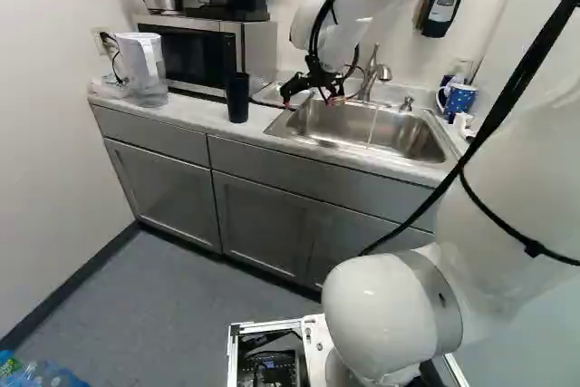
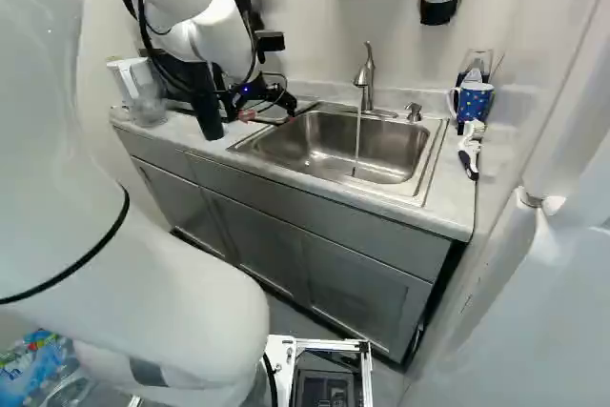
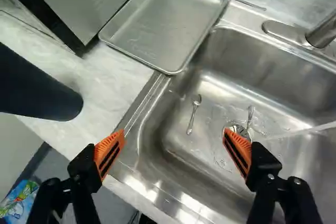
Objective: Rinse the cup and place it in the tray
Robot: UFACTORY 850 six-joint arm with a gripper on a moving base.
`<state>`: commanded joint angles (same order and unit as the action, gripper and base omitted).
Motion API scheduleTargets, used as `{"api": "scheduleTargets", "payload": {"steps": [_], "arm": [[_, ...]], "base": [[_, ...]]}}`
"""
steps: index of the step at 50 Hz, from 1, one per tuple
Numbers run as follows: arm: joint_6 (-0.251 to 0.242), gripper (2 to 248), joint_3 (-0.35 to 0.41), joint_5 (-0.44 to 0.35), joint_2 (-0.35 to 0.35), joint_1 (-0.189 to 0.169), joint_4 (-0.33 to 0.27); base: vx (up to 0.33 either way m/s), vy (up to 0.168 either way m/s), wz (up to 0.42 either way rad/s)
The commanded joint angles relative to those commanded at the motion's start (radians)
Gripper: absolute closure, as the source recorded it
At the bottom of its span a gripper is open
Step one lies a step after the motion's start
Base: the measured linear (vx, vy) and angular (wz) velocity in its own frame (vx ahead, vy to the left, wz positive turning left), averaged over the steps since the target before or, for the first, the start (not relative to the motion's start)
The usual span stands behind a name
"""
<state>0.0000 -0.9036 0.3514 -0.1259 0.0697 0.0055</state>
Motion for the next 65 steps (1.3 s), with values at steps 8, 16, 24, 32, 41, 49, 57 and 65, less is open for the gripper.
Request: {"api": "scheduleTargets", "payload": {"steps": [8,16,24,32,41,49,57,65], "arm": [[0.0,3,-0.003,0.0,0.004,0.028,0.0],[0.0,3,-0.008,0.0,0.009,0.057,0.0],[0.0,3,-0.013,0.0,0.014,0.086,0.0],[0.0,3,-0.016,0.0,0.017,0.115,0.0],[0.0,3,-0.02,0.0,0.021,0.147,0.0],[0.0,3,-0.024,0.0,0.025,0.176,0.0],[0.0,3,-0.029,0.0,0.03,0.205,0.0],[0.0,3,-0.037,0.0,0.039,0.233,0.0]], "base": [[0.0,0.0,0.0],[0.0,0.0,0.0],[0.0,0.0,0.0],[0.0,0.0,0.0],[0.0,0.0,0.0],[0.0,0.0,0.0],[0.0,0.0,0.0],[0.0,0.0,0.0]]}}
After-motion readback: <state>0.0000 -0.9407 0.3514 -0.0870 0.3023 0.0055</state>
